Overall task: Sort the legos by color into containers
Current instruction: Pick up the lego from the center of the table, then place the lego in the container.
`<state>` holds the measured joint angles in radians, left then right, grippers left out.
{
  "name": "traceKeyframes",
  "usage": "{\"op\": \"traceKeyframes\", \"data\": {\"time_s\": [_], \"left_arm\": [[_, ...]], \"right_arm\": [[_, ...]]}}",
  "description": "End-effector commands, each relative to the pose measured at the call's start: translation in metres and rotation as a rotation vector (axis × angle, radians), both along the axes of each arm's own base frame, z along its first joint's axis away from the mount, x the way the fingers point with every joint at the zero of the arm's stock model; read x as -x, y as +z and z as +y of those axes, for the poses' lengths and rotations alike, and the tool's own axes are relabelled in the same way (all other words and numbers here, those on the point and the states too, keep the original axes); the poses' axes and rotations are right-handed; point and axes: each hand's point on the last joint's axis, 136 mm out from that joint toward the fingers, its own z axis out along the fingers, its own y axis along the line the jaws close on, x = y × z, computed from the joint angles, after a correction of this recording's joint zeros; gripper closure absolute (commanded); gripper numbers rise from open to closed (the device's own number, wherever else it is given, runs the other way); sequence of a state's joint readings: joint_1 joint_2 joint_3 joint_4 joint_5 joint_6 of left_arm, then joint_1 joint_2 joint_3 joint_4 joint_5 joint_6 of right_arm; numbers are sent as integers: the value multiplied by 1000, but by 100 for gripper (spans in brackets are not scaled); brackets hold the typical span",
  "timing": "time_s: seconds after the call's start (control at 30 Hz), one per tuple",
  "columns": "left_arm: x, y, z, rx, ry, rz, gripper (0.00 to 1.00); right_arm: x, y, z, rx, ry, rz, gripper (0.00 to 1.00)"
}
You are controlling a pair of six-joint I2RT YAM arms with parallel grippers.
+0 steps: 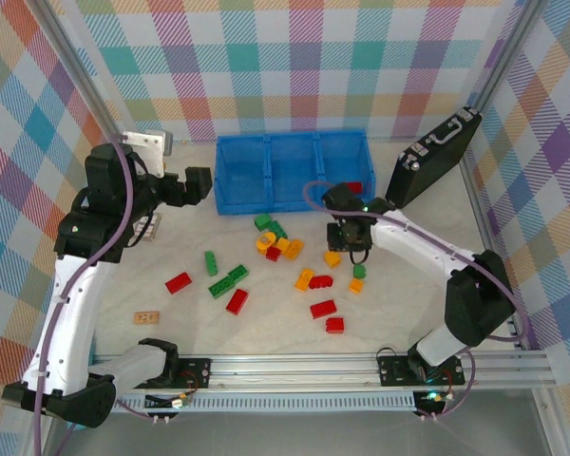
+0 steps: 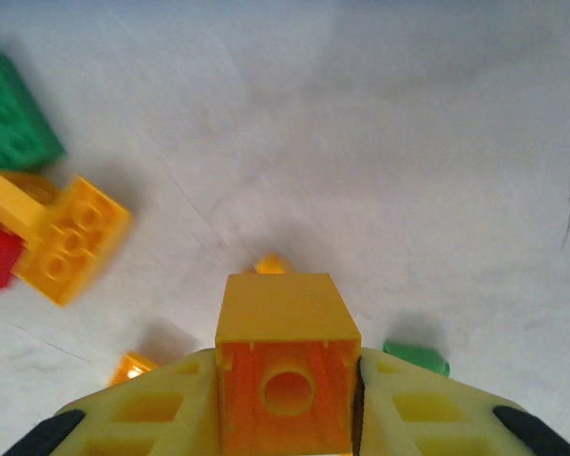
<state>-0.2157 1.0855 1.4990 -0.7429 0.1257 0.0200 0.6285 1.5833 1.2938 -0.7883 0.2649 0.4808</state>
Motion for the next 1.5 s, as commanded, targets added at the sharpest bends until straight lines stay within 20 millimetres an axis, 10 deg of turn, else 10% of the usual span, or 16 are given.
{"op": "traceKeyframes", "data": {"time_s": [0.0,0.37,0.67,1.1,1.47], "left_arm": [[-1,2,1,-22,8,-2,0],[-11,-10,3,-49,23,33,0],[-17,-18,3,-59,24,58,0],[-21,-23,1,-57,21,77,0],[-19,-21,0,-48,16,74,0]], "right_arm": [[-28,14,13,47,97,-60,65],[-136,32,87,35,253,-242,65],[-190,-3,107,77,287,-252,64],[-208,-28,108,100,303,-226,56],[-190,9,103,67,306,-244,48]]}}
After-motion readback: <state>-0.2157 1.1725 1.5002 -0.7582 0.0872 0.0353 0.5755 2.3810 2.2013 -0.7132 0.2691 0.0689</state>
